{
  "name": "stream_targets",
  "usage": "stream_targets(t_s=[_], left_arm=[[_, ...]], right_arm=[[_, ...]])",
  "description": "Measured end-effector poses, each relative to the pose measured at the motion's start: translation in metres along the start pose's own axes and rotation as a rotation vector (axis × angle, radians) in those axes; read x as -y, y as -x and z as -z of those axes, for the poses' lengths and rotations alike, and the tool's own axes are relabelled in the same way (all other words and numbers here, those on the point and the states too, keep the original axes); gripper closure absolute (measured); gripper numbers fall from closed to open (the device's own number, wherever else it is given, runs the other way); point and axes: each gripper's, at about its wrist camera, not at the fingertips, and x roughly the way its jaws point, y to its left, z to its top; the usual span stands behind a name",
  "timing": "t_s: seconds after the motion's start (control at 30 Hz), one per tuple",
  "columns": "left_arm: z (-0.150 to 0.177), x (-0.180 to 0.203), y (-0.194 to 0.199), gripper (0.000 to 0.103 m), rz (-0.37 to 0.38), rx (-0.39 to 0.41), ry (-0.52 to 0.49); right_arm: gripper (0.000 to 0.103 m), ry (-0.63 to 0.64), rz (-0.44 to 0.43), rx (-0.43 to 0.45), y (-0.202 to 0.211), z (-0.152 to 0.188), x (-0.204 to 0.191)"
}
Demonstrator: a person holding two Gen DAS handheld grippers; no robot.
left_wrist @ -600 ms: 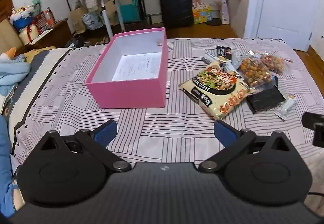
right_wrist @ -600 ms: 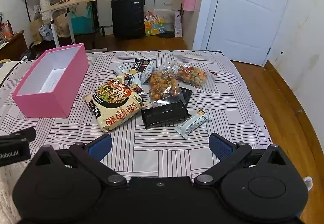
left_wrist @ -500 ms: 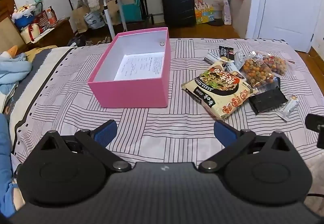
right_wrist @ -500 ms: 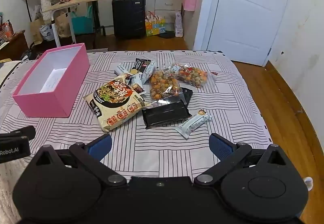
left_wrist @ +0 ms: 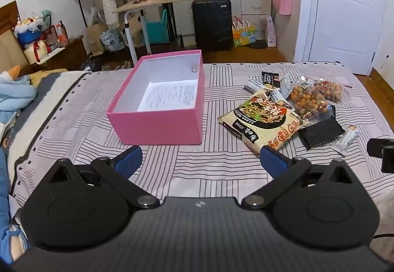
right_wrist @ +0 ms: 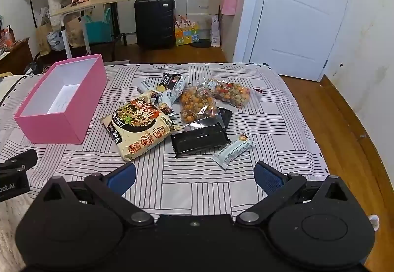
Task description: Organize snacks
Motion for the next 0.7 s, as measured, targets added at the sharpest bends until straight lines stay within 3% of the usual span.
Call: stream_targets(t_s=[0.3,0.7], left_arm=[[0.004,0.001,-0.003,0.000,0.006,0.000,0.014],[0.007,0.005,-0.005,0.000,0.015,-0.005,-0.001]], right_arm=[[0.000,-0.001,-0.013,0.014,0.000,0.004,0.000],[0.000,0.046,-0.018,0.103,0.006,0.015,-0.002]])
